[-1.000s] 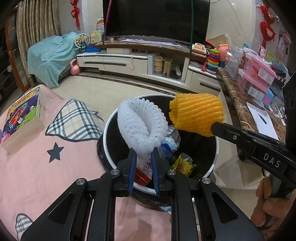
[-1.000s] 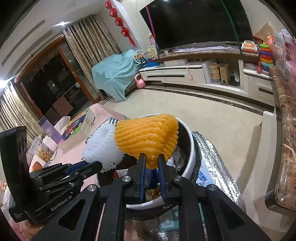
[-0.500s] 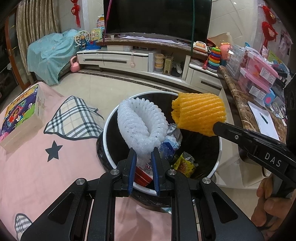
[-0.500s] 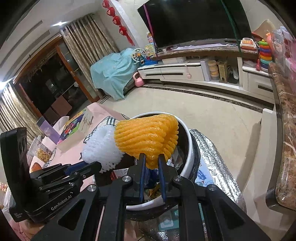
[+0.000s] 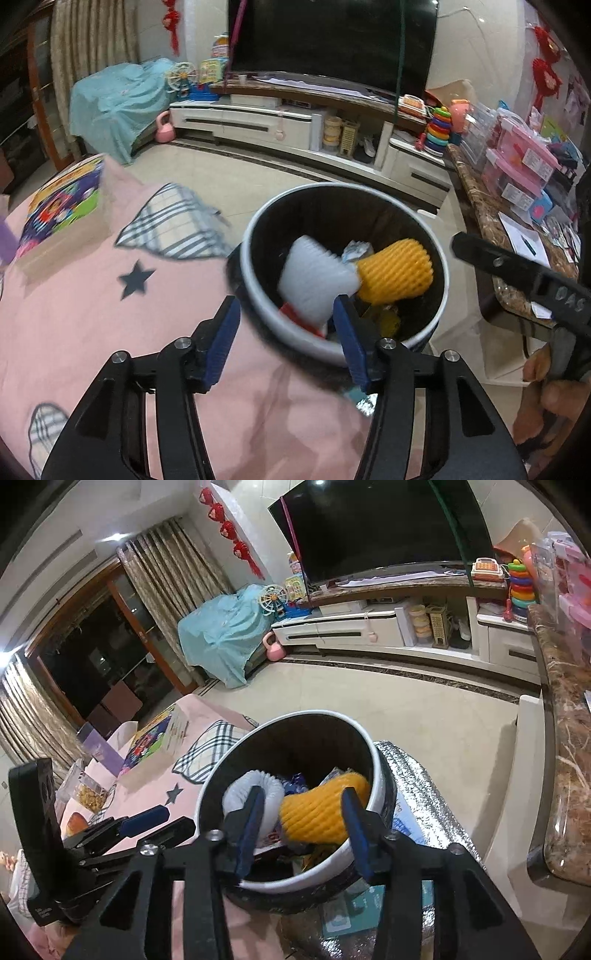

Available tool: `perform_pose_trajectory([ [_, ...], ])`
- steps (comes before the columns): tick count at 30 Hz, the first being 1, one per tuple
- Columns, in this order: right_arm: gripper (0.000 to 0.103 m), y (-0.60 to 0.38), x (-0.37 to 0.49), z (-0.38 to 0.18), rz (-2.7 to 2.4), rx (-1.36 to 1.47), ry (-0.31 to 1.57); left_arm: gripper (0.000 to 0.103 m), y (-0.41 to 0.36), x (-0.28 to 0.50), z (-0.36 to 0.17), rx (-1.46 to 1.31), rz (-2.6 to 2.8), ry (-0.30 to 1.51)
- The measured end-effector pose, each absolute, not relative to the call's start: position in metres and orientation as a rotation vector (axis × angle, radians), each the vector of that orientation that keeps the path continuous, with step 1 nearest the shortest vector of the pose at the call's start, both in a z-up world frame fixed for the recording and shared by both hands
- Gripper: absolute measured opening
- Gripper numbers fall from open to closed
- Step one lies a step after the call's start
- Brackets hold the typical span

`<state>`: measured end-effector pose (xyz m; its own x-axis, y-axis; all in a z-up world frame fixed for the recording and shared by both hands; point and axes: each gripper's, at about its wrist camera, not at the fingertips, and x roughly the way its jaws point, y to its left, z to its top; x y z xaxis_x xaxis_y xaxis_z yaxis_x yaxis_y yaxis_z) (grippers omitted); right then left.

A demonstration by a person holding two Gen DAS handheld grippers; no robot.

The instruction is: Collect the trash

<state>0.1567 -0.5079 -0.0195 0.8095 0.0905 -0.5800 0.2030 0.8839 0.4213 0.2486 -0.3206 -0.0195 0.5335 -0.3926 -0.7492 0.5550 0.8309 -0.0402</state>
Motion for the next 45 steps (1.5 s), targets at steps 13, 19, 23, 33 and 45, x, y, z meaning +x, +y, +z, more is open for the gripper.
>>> perform_pose_trajectory([
  [13, 0.092, -0.44, 0.08, -0.009, -0.035, 0.498, 0.511, 0.075, -0.212, 0.16, -0.009, 0.065, -0.484, 0.729],
  [19, 0.095, -0.407, 0.043, 0.024, -0.074, 0.41, 0.416, 0.08, -0.179, 0.115, 0.018, 0.053, -0.441, 0.576],
  [23, 0.103, -0.386, 0.014, 0.054, -0.122, 0.323, 0.309, 0.096, -0.159, 0.085, 0.043, 0.047, -0.398, 0.447],
  [33, 0.103, -0.34, -0.011, 0.042, -0.238, 0.133, 0.191, 0.103, -0.129, 0.053, 0.045, 0.026, -0.262, 0.297],
  [45, 0.103, -0.331, -0.011, 0.024, -0.23, 0.13, 0.207, 0.103, -0.125, 0.044, 0.033, 0.054, -0.23, 0.286],
])
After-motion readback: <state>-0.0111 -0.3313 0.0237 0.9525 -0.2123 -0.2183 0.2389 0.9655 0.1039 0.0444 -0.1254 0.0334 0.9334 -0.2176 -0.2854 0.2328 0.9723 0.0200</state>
